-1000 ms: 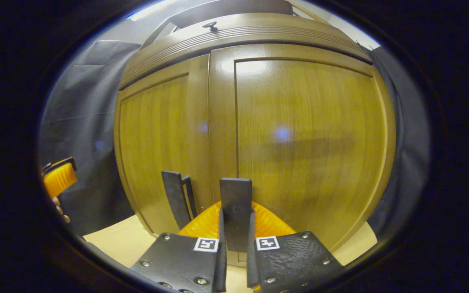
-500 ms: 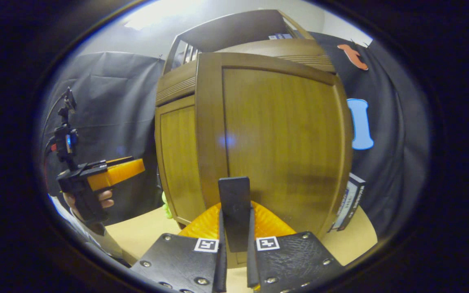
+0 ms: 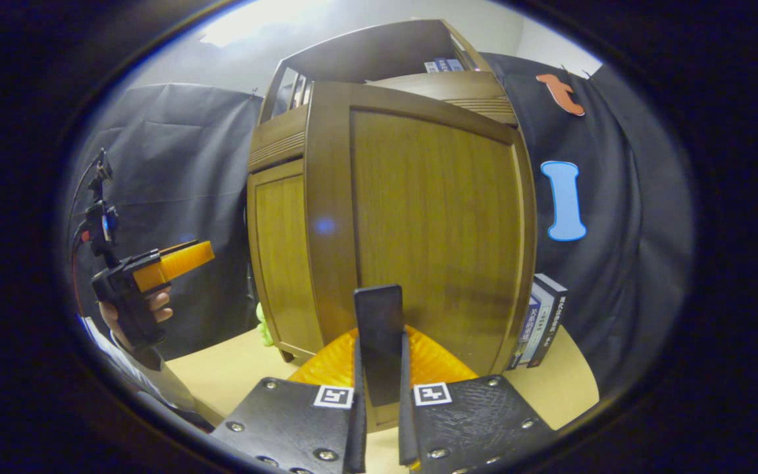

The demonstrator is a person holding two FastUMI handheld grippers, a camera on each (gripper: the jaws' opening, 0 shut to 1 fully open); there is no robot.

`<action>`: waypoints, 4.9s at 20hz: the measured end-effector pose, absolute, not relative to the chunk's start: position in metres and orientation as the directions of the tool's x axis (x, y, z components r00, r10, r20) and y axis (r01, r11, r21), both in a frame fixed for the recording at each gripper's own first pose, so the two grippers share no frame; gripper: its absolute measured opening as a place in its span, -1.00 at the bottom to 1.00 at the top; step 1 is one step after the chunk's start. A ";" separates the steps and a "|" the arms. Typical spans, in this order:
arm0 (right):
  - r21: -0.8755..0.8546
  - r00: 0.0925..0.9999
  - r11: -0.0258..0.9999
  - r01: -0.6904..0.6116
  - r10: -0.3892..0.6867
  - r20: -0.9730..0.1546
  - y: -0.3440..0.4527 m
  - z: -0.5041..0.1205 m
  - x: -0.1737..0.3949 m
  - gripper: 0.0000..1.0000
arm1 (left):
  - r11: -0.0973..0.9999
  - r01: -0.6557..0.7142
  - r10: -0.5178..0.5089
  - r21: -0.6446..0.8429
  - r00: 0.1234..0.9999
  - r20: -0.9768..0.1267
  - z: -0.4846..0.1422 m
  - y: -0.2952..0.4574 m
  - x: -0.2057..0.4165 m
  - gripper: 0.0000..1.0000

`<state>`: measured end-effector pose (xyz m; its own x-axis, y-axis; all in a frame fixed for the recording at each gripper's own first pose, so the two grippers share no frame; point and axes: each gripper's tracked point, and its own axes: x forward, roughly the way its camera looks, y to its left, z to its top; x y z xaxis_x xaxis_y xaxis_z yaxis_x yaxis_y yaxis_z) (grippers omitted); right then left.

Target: Open the right door of the double-door shoe cabinet with the right hand, and open the left door with the left hand.

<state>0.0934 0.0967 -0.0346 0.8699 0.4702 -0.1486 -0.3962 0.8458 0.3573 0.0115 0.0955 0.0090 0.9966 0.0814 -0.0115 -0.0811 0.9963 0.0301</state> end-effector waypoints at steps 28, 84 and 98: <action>0.186 0.979 0.969 0.164 -0.137 -0.148 -0.130 -0.070 0.036 -0.46 | 0.993 -0.084 0.090 -0.077 0.993 0.075 -0.005 0.045 0.042 0.91; 0.128 1.000 0.992 -0.015 0.017 -0.011 -0.026 -0.022 -0.016 0.96 | 1.000 -0.007 0.011 0.015 0.970 -0.245 -0.128 0.005 0.161 -0.53; 0.073 0.995 0.994 -0.082 0.078 0.059 0.094 0.086 0.007 0.94 | 0.995 0.095 -0.095 -0.011 0.963 -0.252 -0.119 -0.001 0.149 -0.51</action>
